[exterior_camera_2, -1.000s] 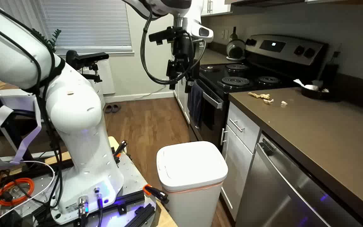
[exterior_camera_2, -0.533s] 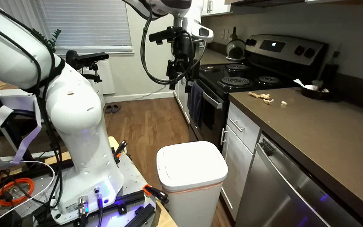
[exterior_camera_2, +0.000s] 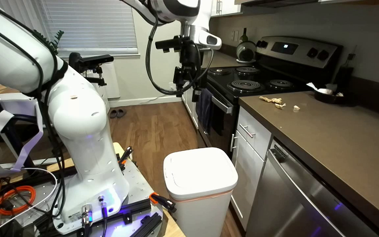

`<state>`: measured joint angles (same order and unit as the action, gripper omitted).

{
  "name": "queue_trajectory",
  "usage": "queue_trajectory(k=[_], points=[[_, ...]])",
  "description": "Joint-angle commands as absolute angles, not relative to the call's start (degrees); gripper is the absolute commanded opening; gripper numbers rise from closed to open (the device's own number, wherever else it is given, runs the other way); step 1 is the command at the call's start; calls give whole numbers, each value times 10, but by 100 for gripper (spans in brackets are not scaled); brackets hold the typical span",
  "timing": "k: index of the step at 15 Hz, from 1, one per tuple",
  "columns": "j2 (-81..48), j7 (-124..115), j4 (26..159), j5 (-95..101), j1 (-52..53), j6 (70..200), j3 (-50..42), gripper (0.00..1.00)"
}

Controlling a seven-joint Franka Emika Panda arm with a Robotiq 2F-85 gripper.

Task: Press the button on top of the white bin to open the lid

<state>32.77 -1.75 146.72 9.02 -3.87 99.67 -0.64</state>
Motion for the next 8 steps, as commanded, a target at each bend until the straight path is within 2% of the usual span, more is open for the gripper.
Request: queue_trajectory(k=[1, 8], points=[[306, -26, 1525, 60, -24, 1082, -13, 100], [180, -3, 1592, -10, 16, 1342, -9, 100]])
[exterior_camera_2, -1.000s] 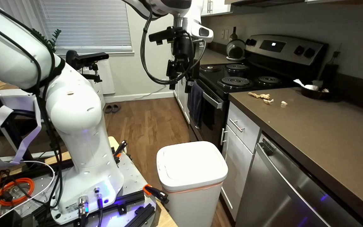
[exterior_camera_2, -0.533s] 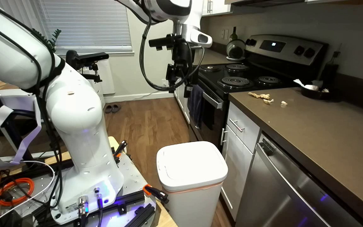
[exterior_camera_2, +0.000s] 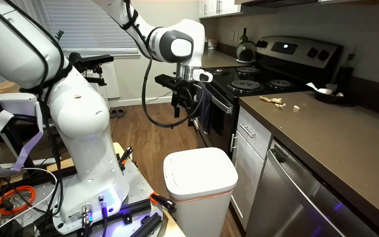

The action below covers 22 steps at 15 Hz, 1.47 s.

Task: Press the button on top of the white bin to open the lid

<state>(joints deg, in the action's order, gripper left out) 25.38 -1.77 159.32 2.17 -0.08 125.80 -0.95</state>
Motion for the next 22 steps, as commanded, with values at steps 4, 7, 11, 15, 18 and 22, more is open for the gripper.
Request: queue_trajectory(k=[4, 7, 11, 15, 18, 22], points=[[71, 24, 1598, -66, 50, 1465, -7, 89], [-21, 73, 1584, -148, 74, 1520, 3, 79], [-125, 155, 1553, -262, 60, 1561, 60, 61], [-210, 183, 1517, -305, 23, 1586, 128, 54], [-263, 170, 1497, -281, 3, 1618, 160, 54], [-314, 150, 1491, -221, -7, 1674, 168, 49]])
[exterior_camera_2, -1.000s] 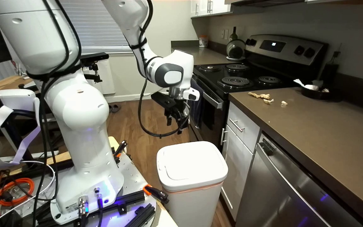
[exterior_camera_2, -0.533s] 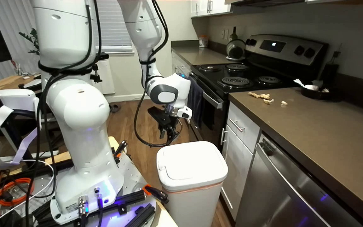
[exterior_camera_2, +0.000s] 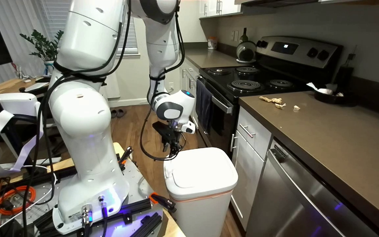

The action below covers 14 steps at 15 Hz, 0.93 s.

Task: Press the button on top of the white bin to open the lid

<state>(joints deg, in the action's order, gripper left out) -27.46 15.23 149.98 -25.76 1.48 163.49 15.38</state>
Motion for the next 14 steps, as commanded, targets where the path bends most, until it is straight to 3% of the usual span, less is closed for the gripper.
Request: queue_trajectory(k=[1, 3, 4, 6, 9, 10, 11, 14], points=[[-324, 146, 1491, -205, -8, 1686, 167, 41], [-346, 139, 1491, -171, -12, 1709, 165, 37], [-358, 136, 1489, -156, -15, 1718, 165, 40], [-379, 127, 1485, -131, -21, 1730, 165, 32], [-407, 117, 1477, -96, -22, 1748, 158, 33], [-417, 113, 1472, -88, -23, 1753, 157, 22], [-426, 109, 1468, -80, -24, 1756, 157, 27], [-450, 107, 1458, -56, -25, 1776, 152, 8]])
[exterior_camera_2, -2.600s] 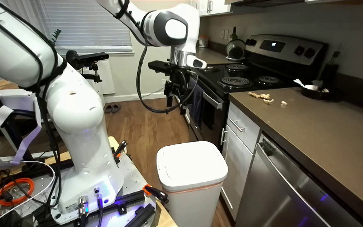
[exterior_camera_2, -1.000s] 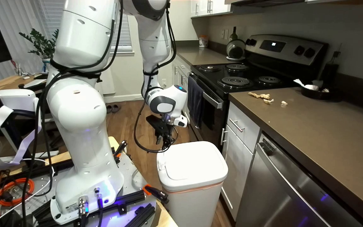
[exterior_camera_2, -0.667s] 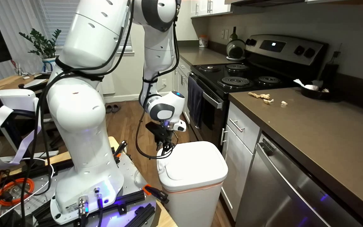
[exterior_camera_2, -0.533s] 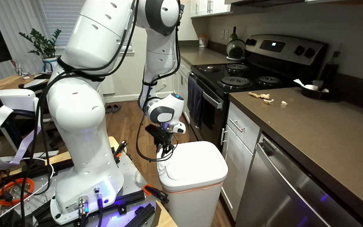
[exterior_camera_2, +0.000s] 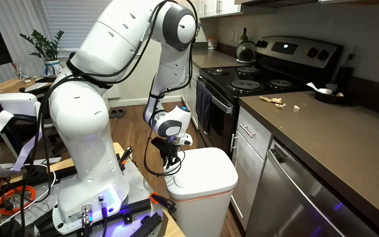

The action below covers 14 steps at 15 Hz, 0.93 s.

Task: Press the button on top of the white bin to open the lid

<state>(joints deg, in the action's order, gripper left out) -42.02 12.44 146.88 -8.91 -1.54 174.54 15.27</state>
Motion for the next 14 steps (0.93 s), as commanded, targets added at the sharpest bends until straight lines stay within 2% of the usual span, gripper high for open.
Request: queue_trajectory(k=[1, 3, 6, 10, 14], points=[[-458, 106, 1455, -47, -23, 1784, 147, 6], [-469, 104, 1449, -33, -22, 1793, 144, 0], [-483, 103, 1443, -14, -21, 1804, 135, 3], [-466, 100, 1450, 3, -12, 1795, 129, 2], [-424, 84, 1456, -3, -10, 1709, 132, 3]])
